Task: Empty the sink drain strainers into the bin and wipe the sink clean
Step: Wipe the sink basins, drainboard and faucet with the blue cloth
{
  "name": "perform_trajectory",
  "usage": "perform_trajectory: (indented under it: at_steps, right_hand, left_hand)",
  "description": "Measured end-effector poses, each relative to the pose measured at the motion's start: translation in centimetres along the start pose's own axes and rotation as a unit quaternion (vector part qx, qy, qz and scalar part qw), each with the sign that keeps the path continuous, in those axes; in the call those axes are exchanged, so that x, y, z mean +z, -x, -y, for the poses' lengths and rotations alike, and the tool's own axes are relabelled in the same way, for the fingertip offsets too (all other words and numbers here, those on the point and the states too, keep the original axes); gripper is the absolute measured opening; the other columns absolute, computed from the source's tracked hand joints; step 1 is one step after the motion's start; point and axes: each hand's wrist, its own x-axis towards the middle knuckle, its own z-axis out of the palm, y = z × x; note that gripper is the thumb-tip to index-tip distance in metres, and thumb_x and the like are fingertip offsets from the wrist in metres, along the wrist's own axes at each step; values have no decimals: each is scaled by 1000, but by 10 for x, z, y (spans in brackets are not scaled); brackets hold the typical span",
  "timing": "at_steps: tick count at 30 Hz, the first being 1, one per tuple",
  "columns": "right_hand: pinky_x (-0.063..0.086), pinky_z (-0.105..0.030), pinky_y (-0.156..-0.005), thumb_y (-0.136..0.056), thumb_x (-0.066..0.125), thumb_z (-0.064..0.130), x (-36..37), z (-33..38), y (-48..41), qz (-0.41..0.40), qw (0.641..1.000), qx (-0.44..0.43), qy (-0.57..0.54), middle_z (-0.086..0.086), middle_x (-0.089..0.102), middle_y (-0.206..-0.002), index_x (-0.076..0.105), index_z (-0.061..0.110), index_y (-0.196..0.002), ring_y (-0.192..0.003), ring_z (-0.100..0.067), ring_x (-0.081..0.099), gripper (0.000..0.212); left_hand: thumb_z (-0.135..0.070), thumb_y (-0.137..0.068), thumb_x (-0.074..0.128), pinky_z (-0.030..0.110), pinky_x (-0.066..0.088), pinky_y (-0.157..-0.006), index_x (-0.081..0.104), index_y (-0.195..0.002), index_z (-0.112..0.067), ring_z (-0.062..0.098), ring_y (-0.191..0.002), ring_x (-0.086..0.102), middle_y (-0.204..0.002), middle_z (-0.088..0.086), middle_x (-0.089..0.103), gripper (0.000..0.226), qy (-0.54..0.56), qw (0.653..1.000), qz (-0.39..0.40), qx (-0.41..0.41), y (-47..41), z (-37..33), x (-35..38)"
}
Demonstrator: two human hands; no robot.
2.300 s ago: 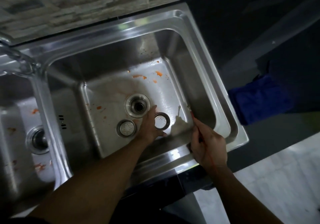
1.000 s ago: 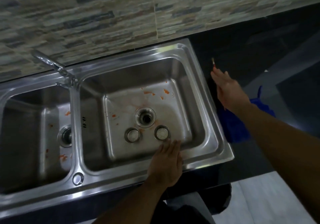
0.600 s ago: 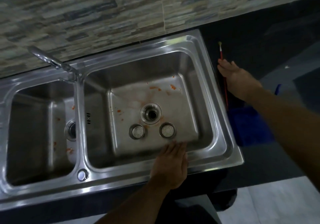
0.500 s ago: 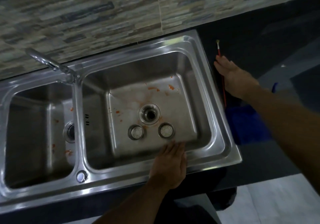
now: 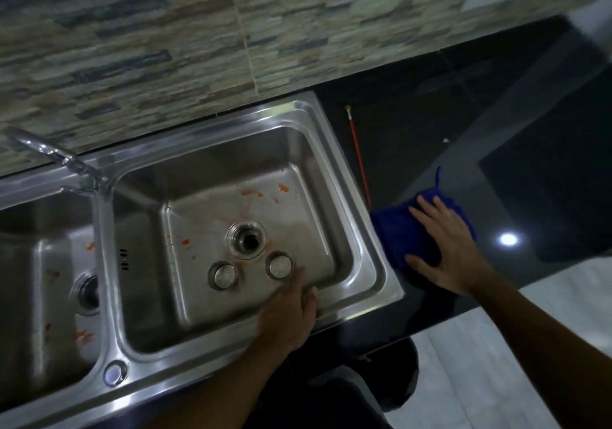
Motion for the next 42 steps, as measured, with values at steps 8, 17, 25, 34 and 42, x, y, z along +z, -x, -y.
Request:
perform_trajectory:
  at_steps: [8, 17, 25, 34, 42]
  right_hand:
    - [-5, -42, -126, -81, 37, 87, 20, -8, 11, 36, 996, 54, 67, 7, -13, -168, -10, 30, -159, -155, -15, -14, 108]
    - [1, -39, -128, -91, 34, 77, 43, 6, 44, -59, 991, 106, 63, -1, 5, -169, 10, 21, -161, -156, -17, 1, 93]
    - [11, -48, -124, -84, 55, 70, 24, 16, 4, -117, 989, 73, 49, -6, 0, -169, 16, 21, -160, -156, -28, 8, 98]
    - [15, -44, -126, -74, 62, -4, 37, 50, 12, -111, 986, 85, -87, -7, 41, -157, 31, 21, -155, -148, -26, 34, 90]
    - [47, -7, -81, -76, 57, -13, 70, 171, 25, -256, 900, 197, -293, -7, 66, -111, 36, 42, -149, -90, -11, 66, 95]
  left_hand:
    - [-17, -89, 61, 33, 25, -124, 46, -149, -11, 21, -148, 34, -158, 6, 40, 62, 5, 957, 5, 292, -67, -115, 8]
    - [-25, -90, 57, 26, 17, -123, 43, -151, -12, 14, -153, 21, -164, 1, 30, 64, -108, 941, 60, 316, -94, -134, 20]
    - [-18, -78, 69, 33, 60, -75, 77, -105, -7, 21, -80, 73, -94, 8, 78, 31, 39, 944, -25, 327, -87, -137, -12]
    - [-68, -77, 66, 24, 48, -102, 62, -127, -36, 1, -118, 60, -129, -17, 65, 60, -6, 976, -47, 214, -47, -73, -42]
    - [-31, -100, 54, 25, 41, -107, 67, -128, -19, 18, -126, 60, -133, 0, 66, 33, 27, 984, -135, 115, -3, 34, -84]
